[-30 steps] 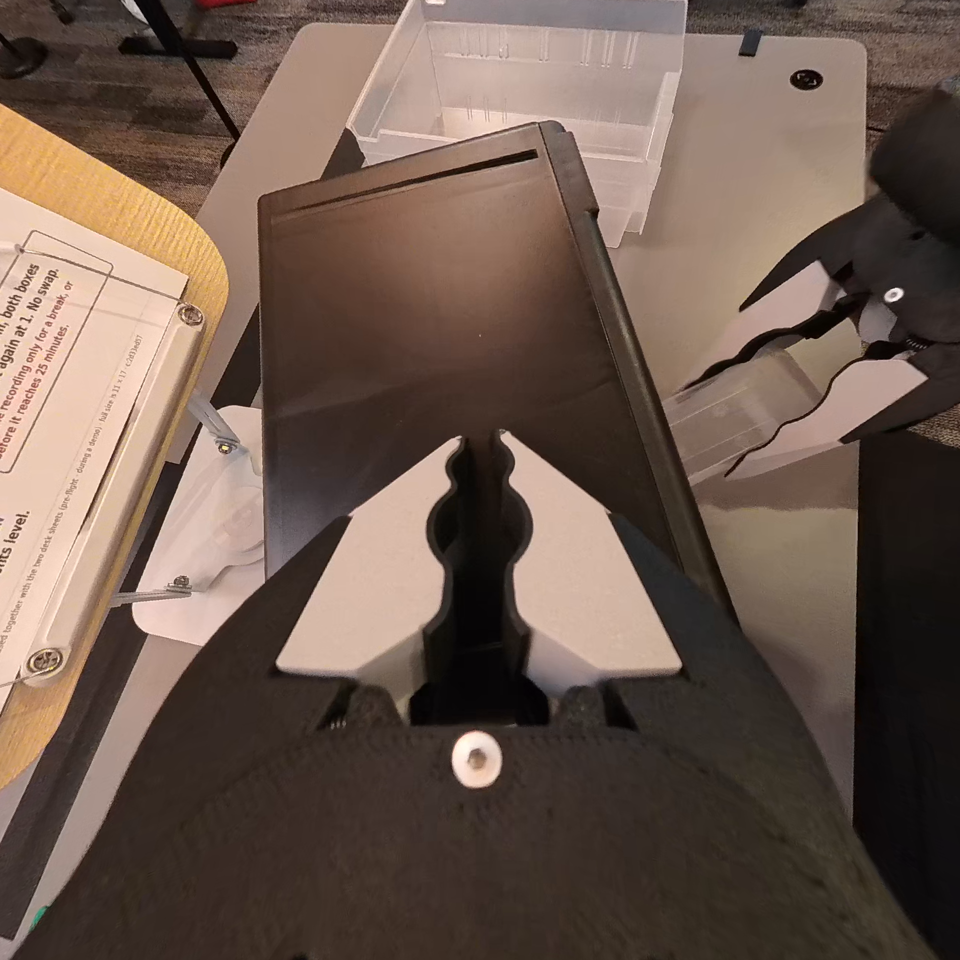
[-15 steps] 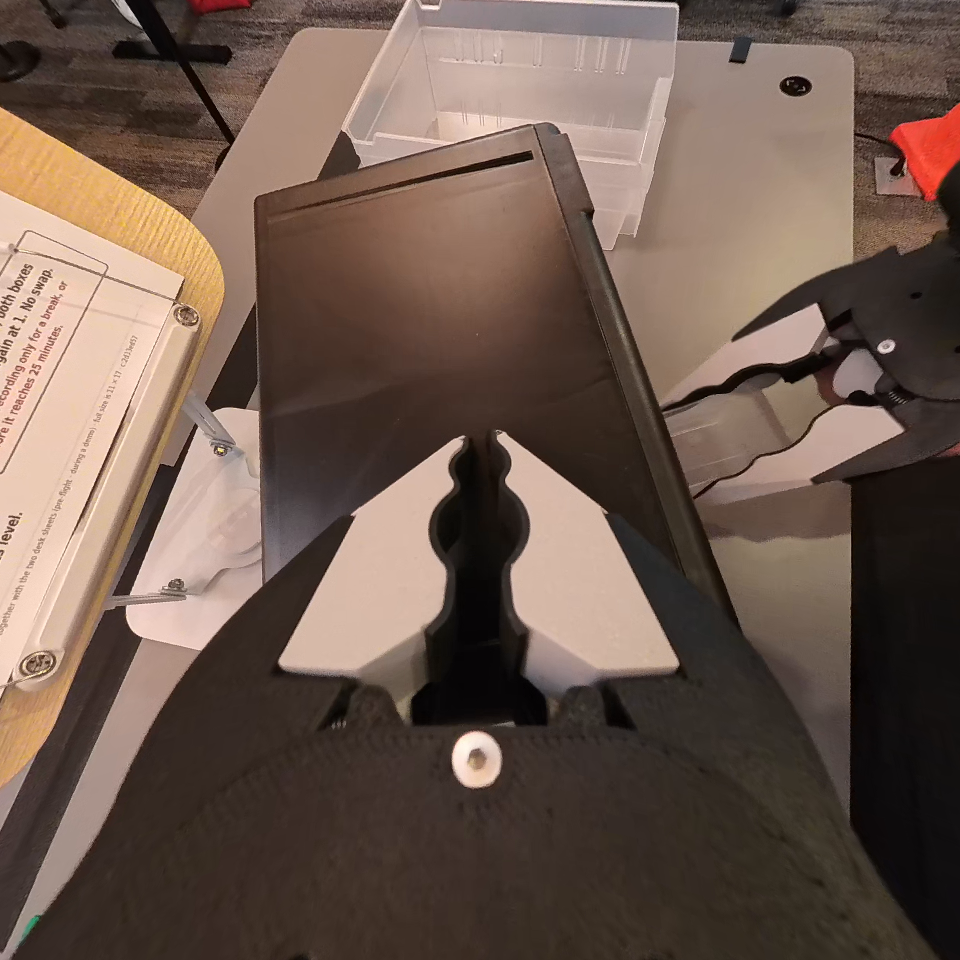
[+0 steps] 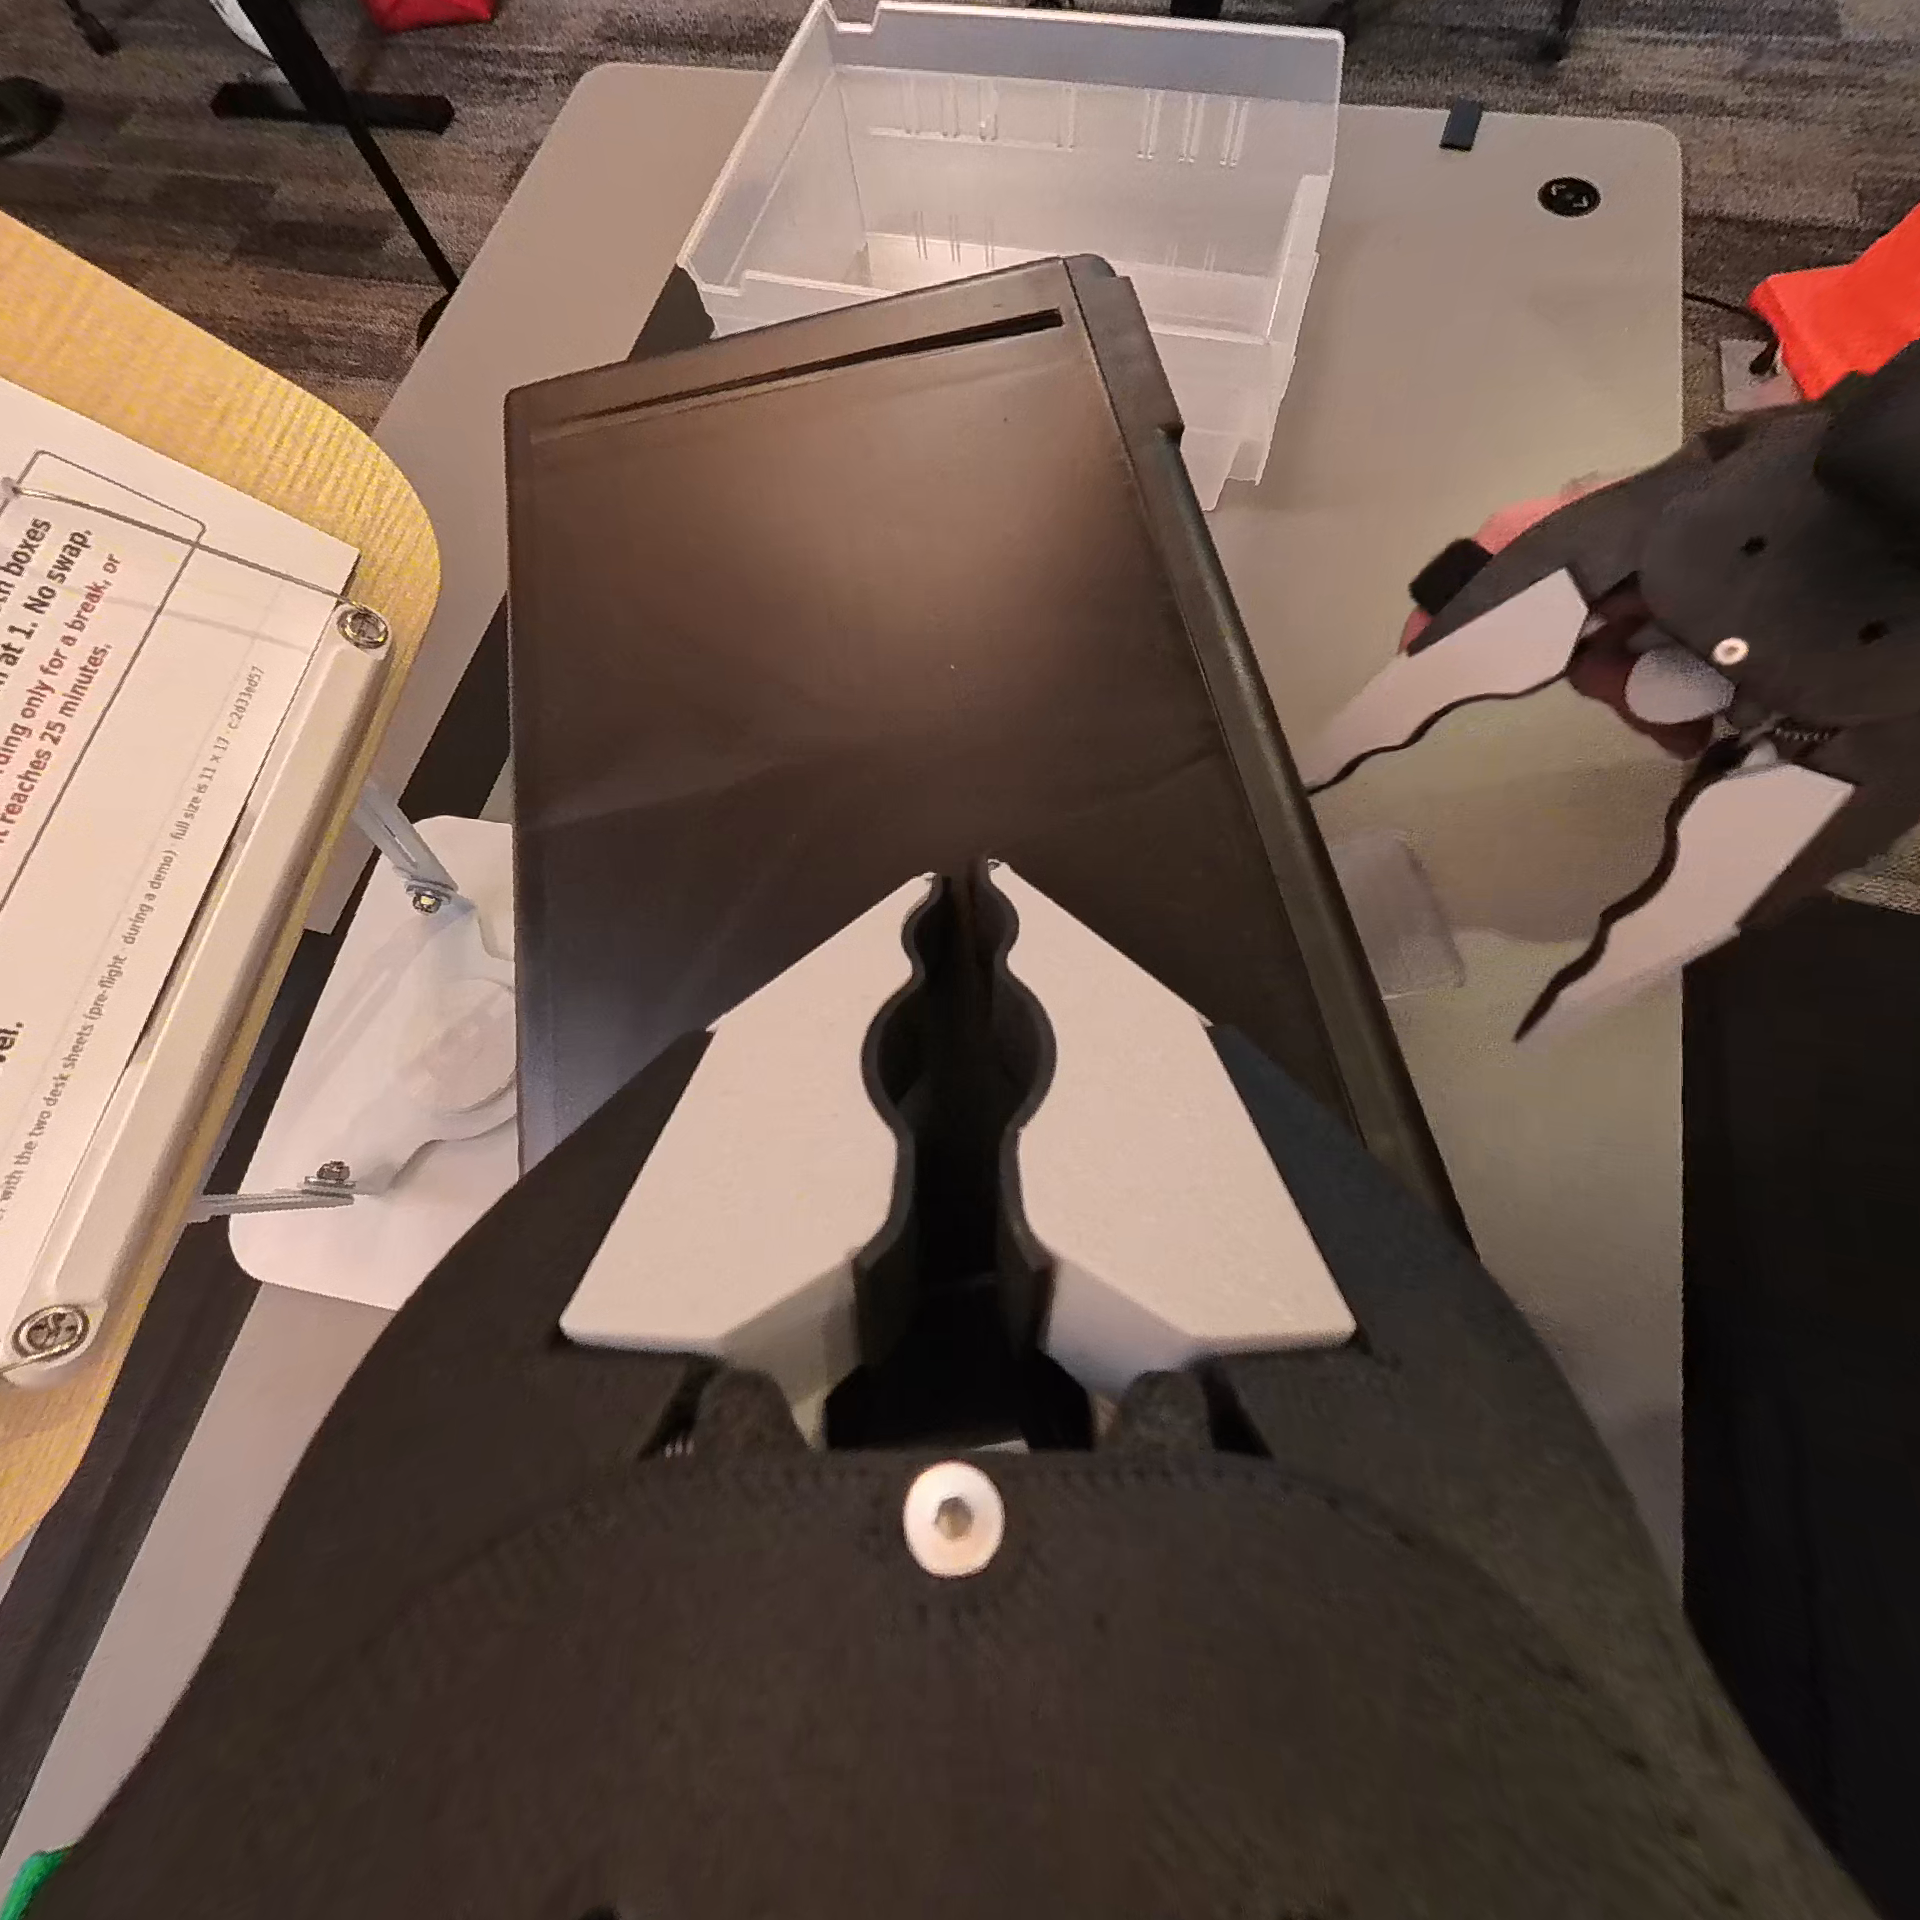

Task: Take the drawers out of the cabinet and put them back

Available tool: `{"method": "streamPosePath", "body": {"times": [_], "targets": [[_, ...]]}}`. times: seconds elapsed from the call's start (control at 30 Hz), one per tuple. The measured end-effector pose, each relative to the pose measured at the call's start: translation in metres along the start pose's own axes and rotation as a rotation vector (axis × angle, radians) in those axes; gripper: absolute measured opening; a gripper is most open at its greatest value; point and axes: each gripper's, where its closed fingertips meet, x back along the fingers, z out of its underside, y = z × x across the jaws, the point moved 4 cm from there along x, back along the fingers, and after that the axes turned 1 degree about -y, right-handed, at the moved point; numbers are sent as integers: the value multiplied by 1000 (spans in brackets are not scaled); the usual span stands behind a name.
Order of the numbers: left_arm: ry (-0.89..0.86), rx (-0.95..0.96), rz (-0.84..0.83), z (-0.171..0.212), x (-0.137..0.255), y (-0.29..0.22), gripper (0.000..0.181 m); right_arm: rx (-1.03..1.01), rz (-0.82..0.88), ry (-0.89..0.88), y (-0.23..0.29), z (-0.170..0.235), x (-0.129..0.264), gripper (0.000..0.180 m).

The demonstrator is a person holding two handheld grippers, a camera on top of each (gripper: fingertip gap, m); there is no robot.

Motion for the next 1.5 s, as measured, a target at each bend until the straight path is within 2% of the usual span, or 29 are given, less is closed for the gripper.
{"method": "streamPosePath", "body": {"times": [0.03,0.1,0.2,0.3,0.4,0.57,0.63,0.8,0.93,1.03,1.13,1.23,1.43,1.5], "targets": [[-1,0,1,0,0,0,3,8,12,26,-6,9,0,101],[-2,1,0,0,0,0,3,7,48,35,-17,16,-2,88],[-2,3,2,0,0,0,3,-71,65,-63,-26,1,-9,64],[-1,2,2,0,0,0,3,-130,128,-65,-41,-7,-20,53],[-2,4,2,0,0,0,3,-256,181,-52,-56,-10,-35,50],[-4,5,3,0,0,0,3,-493,217,-155,-70,-17,-51,79],[-5,5,3,0,0,0,3,-543,241,-214,-70,-16,-56,81],[-9,8,6,0,1,0,2,-601,231,-245,-62,-14,-64,103],[-4,8,-1,0,0,0,2,-589,197,-256,-64,-11,-53,93],[-4,9,-1,0,0,0,2,-559,231,-267,-74,-6,-42,95],[-4,8,0,0,0,0,2,-489,246,-251,-84,-4,-45,112],[-2,8,-4,0,0,1,2,-405,245,-289,-88,-9,-49,117],[-6,0,11,1,1,0,3,-430,188,-264,-78,-1,-43,112],[-34,-19,11,2,6,2,18,-438,174,-240,-77,5,-46,112]]}}
